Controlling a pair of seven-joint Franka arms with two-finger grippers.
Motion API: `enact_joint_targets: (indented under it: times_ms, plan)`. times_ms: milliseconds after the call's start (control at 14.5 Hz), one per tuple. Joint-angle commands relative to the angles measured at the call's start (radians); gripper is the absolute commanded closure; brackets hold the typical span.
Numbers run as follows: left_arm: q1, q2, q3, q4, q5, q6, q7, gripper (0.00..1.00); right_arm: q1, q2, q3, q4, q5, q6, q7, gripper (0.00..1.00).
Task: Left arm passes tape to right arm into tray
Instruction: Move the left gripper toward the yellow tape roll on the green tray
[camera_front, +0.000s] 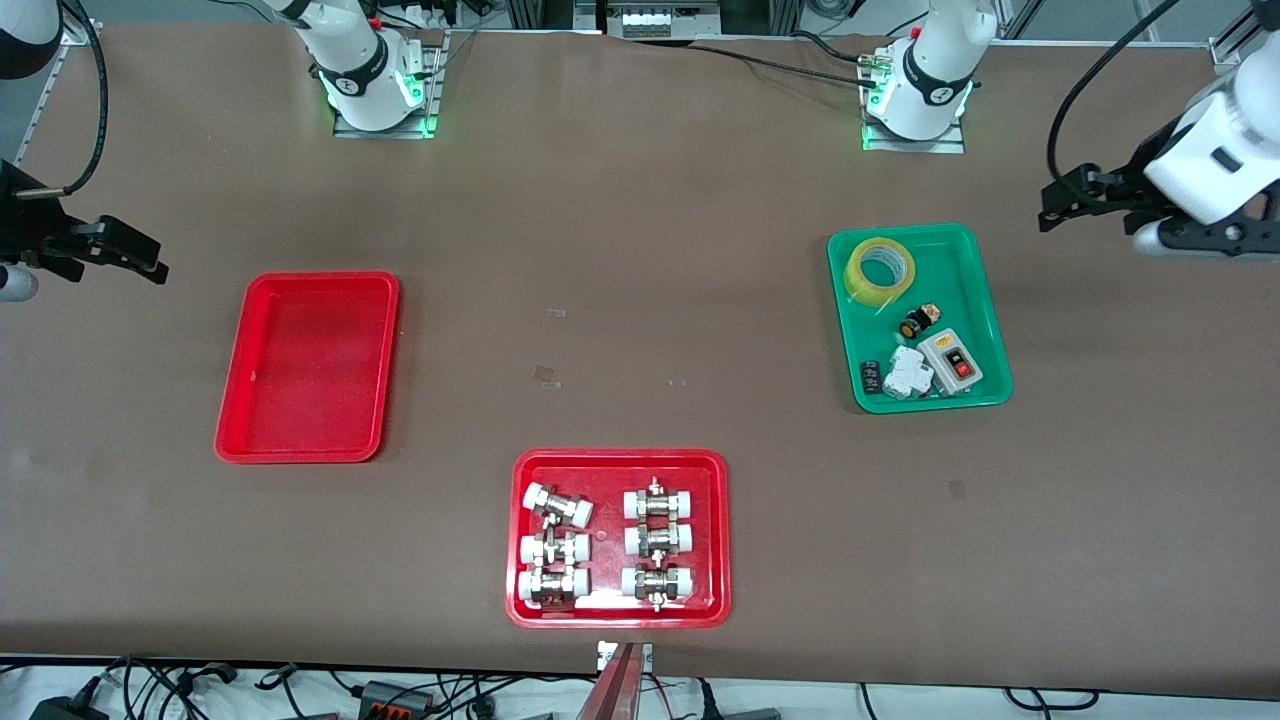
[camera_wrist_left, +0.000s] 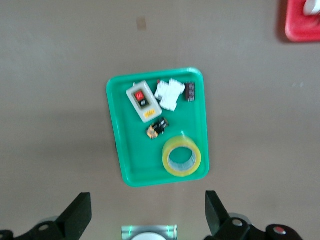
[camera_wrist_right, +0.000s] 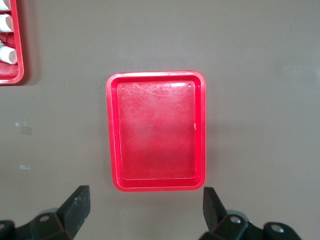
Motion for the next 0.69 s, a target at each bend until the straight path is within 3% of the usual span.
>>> enact_joint_targets:
  times_ms: [0,138,414,621]
  plan:
    - [0.003,0.022,-0.004,-0.111,-0.021,-0.002,0.014,0.00,-0.008,-0.019,0.008,-0.010,0.005,-0.012,-0.008,0.00]
    - [0.001,0.023,-0.009,-0.229,-0.037,0.041,0.013,0.00,-0.006,-0.019,0.008,-0.010,0.005,-0.012,-0.008,0.00]
    - [-0.002,0.011,-0.015,-0.549,-0.102,0.304,0.011,0.00,-0.006,-0.016,0.008,-0.005,0.004,-0.003,-0.013,0.00]
    - [-0.003,0.048,-0.032,-0.651,-0.104,0.434,-0.010,0.00,-0.002,-0.016,0.008,0.006,0.005,-0.009,-0.017,0.00]
